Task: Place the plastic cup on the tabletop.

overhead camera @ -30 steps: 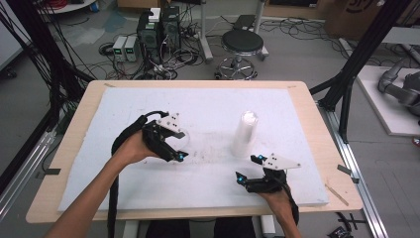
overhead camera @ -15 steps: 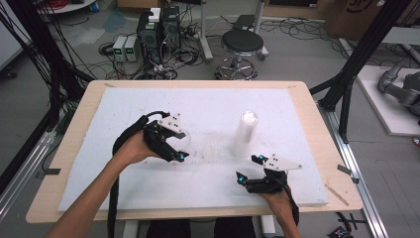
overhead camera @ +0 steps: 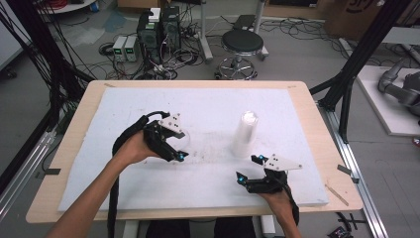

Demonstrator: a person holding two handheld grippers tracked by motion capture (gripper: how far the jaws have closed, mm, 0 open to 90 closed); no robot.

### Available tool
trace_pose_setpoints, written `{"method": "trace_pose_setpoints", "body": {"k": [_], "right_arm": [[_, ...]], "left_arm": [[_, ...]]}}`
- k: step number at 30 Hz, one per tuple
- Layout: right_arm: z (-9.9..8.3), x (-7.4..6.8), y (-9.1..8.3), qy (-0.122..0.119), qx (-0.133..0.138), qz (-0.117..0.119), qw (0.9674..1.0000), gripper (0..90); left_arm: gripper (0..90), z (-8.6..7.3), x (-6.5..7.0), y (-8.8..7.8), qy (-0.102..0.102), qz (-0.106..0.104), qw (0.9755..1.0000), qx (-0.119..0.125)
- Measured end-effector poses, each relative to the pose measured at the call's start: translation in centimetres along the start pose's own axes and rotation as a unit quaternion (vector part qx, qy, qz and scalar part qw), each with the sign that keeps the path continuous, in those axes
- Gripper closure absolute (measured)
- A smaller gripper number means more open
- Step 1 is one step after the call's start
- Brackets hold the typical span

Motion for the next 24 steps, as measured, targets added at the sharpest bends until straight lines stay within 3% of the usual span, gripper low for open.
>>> {"method": "trace_pose_setpoints", "body": {"k": [16,19,24], "right_arm": [[0.0,-0.1,0.0,-0.003,-0.002,0.007,1.0000,15.4],[-0.1,-0.2,0.0,-0.003,-0.002,0.007,1.0000,15.5],[0.0,-0.1,0.0,-0.002,-0.001,0.008,1.0000,15.5]], "left_arm": [[30.9,-1.9,0.3,4.4,-0.003,-0.009,0.9989,-0.046],[31.0,-2.4,0.4,5.1,0.007,-0.009,0.9978,-0.066],[31.1,-2.3,0.3,5.7,-0.003,-0.009,0.9985,-0.054]]}}
Point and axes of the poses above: each handheld gripper's, and its own axes: y roughly forward along the jaws, z roughly out of its top, x roughly to its right, the point moved 10 cm from there along y, roughly forward along the jaws, and after that the axes turned 2 degrees about x, right-handed, at the moved point
